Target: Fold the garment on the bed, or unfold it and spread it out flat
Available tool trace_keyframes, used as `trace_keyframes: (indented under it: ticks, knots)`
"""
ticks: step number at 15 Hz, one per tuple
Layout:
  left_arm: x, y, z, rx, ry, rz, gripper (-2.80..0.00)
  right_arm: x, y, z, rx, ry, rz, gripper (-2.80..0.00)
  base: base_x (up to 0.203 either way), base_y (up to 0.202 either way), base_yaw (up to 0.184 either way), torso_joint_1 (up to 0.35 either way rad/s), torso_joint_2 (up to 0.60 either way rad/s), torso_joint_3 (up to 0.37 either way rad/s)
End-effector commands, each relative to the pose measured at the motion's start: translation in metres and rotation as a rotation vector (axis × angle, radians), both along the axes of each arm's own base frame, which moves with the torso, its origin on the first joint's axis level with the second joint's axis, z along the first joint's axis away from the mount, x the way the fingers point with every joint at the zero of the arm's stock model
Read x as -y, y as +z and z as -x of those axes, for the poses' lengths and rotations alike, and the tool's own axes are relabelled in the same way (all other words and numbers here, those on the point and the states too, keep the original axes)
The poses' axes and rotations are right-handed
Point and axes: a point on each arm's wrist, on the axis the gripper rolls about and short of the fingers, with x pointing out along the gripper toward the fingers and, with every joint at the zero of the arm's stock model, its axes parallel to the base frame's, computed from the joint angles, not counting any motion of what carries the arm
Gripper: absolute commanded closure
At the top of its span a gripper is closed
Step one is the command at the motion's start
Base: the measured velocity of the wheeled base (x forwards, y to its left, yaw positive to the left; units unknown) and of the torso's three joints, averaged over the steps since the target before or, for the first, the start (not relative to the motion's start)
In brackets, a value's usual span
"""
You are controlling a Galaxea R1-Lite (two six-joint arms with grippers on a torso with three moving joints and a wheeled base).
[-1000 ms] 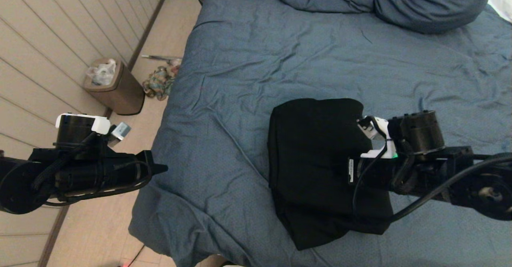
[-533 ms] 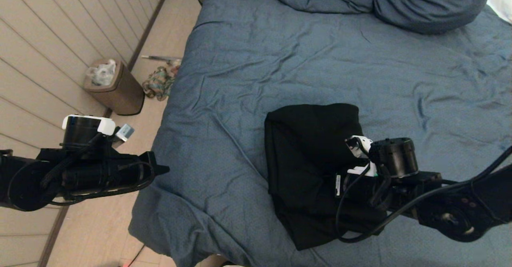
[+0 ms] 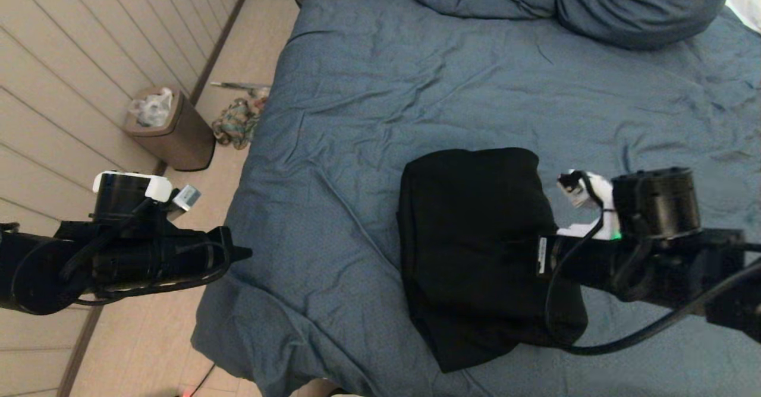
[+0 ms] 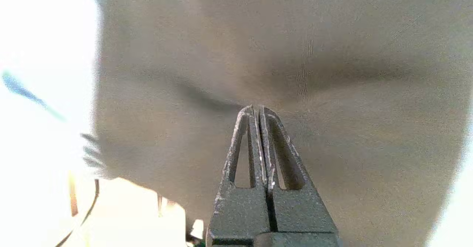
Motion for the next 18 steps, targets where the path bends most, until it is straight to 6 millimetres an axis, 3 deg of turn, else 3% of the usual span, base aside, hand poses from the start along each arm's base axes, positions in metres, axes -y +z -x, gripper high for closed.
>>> trace_keyframes:
  ticks: [1, 3, 5, 7, 9, 12, 14, 16, 18]
  knots:
    - [-0.002, 0.018, 0.011, 0.064, 0.002, 0.015, 0.00, 0.012, 0.051, 0.036, 0.131, 0.003, -0.050, 0.00, 0.000, 0.000, 0.000, 0.000, 0.00, 0.000]
    - [-0.009, 0.050, 0.032, 0.178, 0.020, 0.035, 0.00, 0.027, 0.083, 0.075, 0.191, -0.002, -0.071, 0.00, 0.000, 0.000, 0.000, 0.000, 0.00, 0.000]
    - [-0.021, 0.084, 0.067, 0.313, 0.048, 0.048, 0.00, 0.046, 0.100, 0.119, 0.241, -0.030, -0.081, 0.00, 0.000, 0.000, 0.000, 0.000, 0.00, 0.000]
    - [-0.031, 0.105, 0.117, 0.422, 0.060, 0.038, 0.00, 0.066, 0.102, 0.171, 0.268, -0.077, -0.077, 0.00, 0.000, 0.000, 0.000, 0.000, 0.00, 0.000]
    - [-0.040, 0.108, 0.171, 0.503, 0.061, 0.017, 0.00, 0.081, 0.091, 0.218, 0.277, -0.121, -0.068, 0.00, 0.000, 0.000, 0.000, 0.000, 0.00, 0.000]
    - [-0.053, 0.090, 0.247, 0.555, 0.144, -0.080, 0.00, 0.094, 0.045, 0.270, 0.307, -0.203, -0.026, 0.00, 0.000, 0.000, 0.000, 0.000, 0.00, 0.000]
    - [-0.060, 0.068, 0.286, 0.577, 0.212, -0.169, 0.00, 0.095, 0.005, 0.284, 0.248, -0.304, 0.055, 0.00, 0.000, 0.000, 0.000, 0.000, 0.00, 0.000]
    - [-0.065, 0.034, 0.307, 0.519, 0.253, -0.263, 0.00, 0.096, -0.012, 0.285, 0.162, -0.404, 0.081, 0.00, 0.000, 0.000, 0.000, 0.000, 0.00, 0.000]
    - [-0.067, 0.008, 0.306, 0.418, 0.329, -0.363, 0.00, 0.094, -0.014, 0.288, 0.132, -0.470, 0.106, 0.00, 0.000, 0.000, 0.000, 0.000, 0.00, 0.000]
